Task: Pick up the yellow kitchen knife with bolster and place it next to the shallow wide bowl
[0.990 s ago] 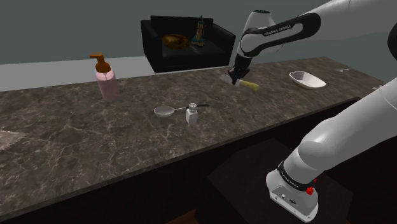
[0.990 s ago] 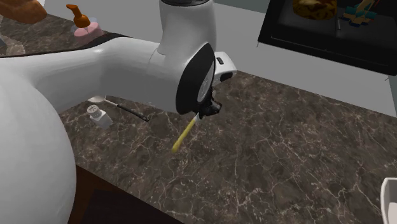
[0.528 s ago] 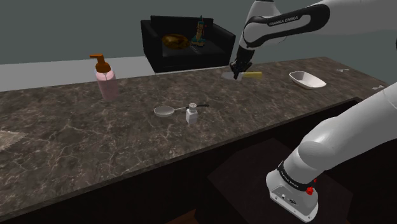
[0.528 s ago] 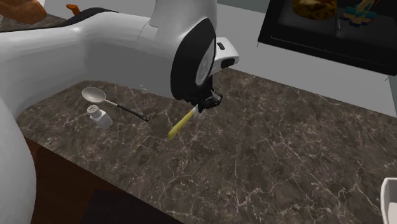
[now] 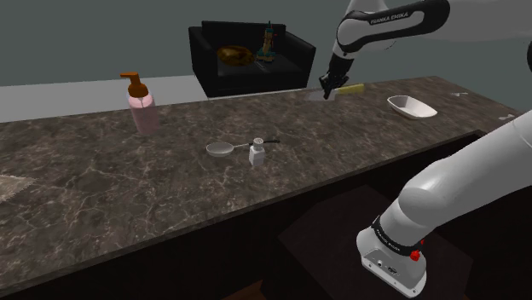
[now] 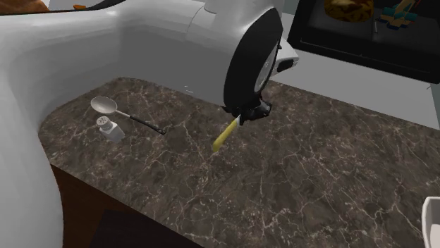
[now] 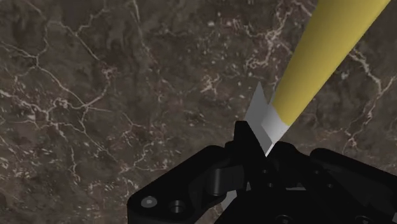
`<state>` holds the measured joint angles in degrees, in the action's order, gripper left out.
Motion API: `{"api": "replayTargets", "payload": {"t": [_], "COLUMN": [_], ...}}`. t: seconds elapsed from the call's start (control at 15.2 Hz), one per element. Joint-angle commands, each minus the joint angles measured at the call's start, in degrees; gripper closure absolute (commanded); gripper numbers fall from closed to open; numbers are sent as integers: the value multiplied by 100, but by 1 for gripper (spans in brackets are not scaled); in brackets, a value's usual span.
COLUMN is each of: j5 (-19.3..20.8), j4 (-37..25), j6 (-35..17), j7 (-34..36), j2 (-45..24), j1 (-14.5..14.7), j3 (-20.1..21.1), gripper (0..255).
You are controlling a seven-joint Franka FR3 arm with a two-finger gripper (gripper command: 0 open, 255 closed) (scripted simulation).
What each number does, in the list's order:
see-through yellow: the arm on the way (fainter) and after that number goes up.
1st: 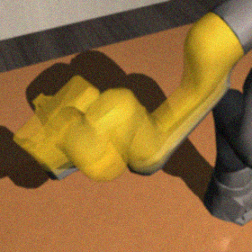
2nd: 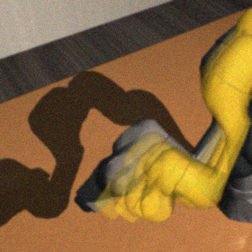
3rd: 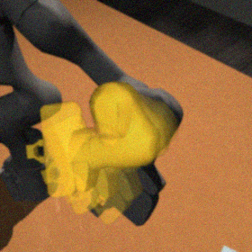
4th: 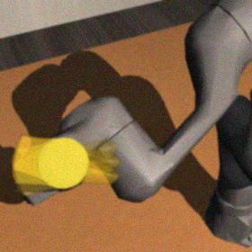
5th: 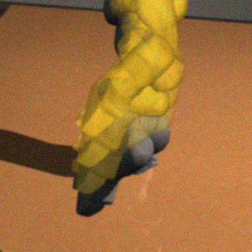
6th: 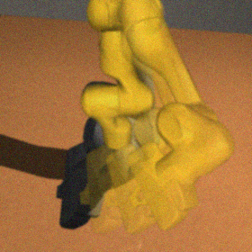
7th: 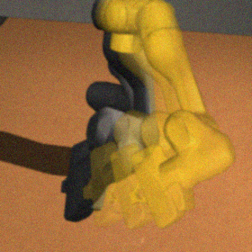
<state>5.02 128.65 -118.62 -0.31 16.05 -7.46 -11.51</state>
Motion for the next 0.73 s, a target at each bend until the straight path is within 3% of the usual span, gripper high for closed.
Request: {"api": "replayTargets", "payload": {"t": [0.0, 0.66], "j5": [3, -272], "j4": [-103, -999], "j6": [-17, 20], "j7": [-334, -1905], "j2": [-103, -939], "j1": [-113, -603], "j3": [-214, -1147], "gripper": [255, 255]}}
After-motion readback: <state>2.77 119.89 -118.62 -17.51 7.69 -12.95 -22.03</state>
